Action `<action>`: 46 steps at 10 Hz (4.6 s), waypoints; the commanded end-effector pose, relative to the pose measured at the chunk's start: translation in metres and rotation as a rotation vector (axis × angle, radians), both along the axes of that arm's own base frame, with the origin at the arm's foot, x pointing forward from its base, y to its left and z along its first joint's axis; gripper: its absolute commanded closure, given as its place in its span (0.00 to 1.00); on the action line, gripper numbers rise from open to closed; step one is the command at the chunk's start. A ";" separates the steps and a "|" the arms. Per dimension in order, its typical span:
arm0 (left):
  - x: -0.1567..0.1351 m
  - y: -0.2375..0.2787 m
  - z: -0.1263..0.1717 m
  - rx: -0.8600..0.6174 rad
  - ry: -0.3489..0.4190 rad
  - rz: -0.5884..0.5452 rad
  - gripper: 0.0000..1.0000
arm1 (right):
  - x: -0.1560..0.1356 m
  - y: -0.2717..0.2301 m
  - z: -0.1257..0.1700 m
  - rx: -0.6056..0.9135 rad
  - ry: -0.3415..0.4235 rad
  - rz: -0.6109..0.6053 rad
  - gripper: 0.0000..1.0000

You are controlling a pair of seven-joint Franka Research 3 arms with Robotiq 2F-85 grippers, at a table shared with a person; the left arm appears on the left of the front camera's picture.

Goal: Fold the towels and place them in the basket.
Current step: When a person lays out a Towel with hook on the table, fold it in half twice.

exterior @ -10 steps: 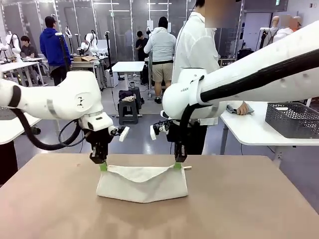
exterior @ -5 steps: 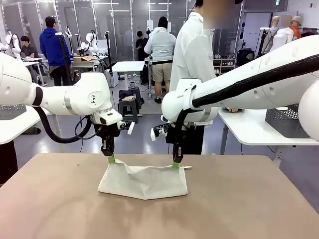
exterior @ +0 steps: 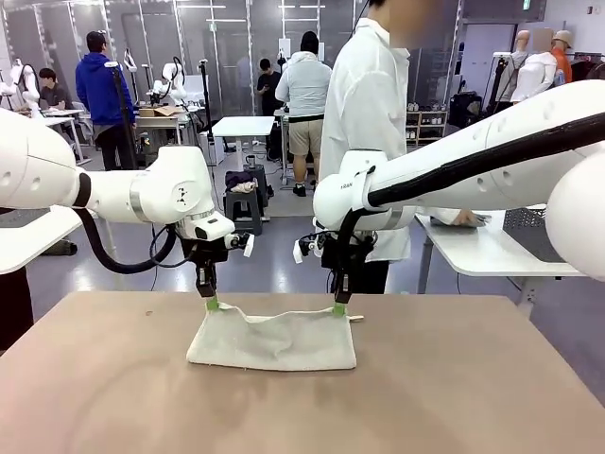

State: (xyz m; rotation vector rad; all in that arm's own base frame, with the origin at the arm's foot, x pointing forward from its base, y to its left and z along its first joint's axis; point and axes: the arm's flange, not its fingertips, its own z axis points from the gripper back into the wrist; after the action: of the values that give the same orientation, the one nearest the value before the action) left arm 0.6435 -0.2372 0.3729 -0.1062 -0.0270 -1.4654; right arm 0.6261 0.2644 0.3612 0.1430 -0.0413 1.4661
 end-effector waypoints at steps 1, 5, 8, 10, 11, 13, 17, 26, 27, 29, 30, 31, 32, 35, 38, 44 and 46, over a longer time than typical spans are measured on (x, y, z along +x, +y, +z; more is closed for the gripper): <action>0.010 -0.002 0.001 0.016 0.004 0.067 0.95 | 0.010 0.003 -0.004 -0.015 0.003 -0.054 0.97; 0.017 0.008 -0.006 0.024 0.009 0.160 0.95 | 0.025 -0.005 -0.014 -0.021 0.013 -0.101 0.97; 0.020 0.010 -0.008 0.028 0.010 0.188 0.95 | 0.030 -0.010 -0.016 -0.025 0.012 -0.133 0.97; 0.019 0.011 -0.010 0.040 0.017 0.196 0.95 | 0.028 -0.010 -0.018 -0.039 0.014 -0.141 0.97; 0.019 0.011 -0.012 0.043 0.015 0.195 0.75 | 0.028 -0.011 -0.019 -0.037 0.013 -0.140 0.77; 0.015 0.014 -0.013 0.049 -0.008 0.219 0.55 | 0.025 -0.013 -0.019 -0.040 -0.028 -0.142 0.57; -0.015 0.046 0.005 -0.033 0.004 0.196 0.15 | 0.000 -0.021 0.002 0.018 0.033 -0.197 0.17; -0.135 0.170 0.051 -0.454 -0.106 -0.058 0.15 | -0.158 -0.017 0.056 0.119 0.235 -0.822 0.17; -0.137 0.176 0.046 -0.515 -0.110 -0.057 0.15 | -0.163 -0.017 0.055 0.116 0.242 -0.850 0.17; -0.141 0.189 0.037 -0.623 -0.095 -0.073 0.15 | -0.158 -0.017 0.055 0.093 0.239 -0.786 0.17; -0.141 0.193 0.034 -0.653 -0.097 -0.073 0.15 | -0.158 -0.017 0.055 0.093 0.239 -0.786 0.17; -0.143 0.198 0.030 -0.678 -0.098 -0.078 0.15 | -0.158 -0.017 0.055 0.093 0.239 -0.786 0.17; -0.142 0.203 0.028 -0.711 -0.082 -0.092 0.15 | -0.158 -0.017 0.055 0.093 0.239 -0.786 0.17; -0.144 0.211 0.019 -0.768 -0.069 -0.077 0.00 | -0.171 -0.010 0.055 0.143 0.186 -1.023 0.00; -0.141 0.212 0.013 -0.788 -0.069 -0.062 0.00 | -0.166 -0.004 0.044 0.170 0.146 -1.226 0.00; -0.140 0.211 0.006 -0.833 -0.087 -0.025 0.00 | -0.157 -0.004 0.033 0.213 0.082 -1.425 0.00; -0.140 0.213 0.004 -0.855 -0.093 -0.015 0.00 | -0.156 -0.003 0.033 0.198 0.092 -1.419 0.00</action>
State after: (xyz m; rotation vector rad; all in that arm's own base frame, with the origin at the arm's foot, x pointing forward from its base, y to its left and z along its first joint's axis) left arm 0.5049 -0.0275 0.3823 -0.7127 -0.6798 -1.3804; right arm 0.4718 0.2528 0.3966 0.2878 -0.1730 0.0613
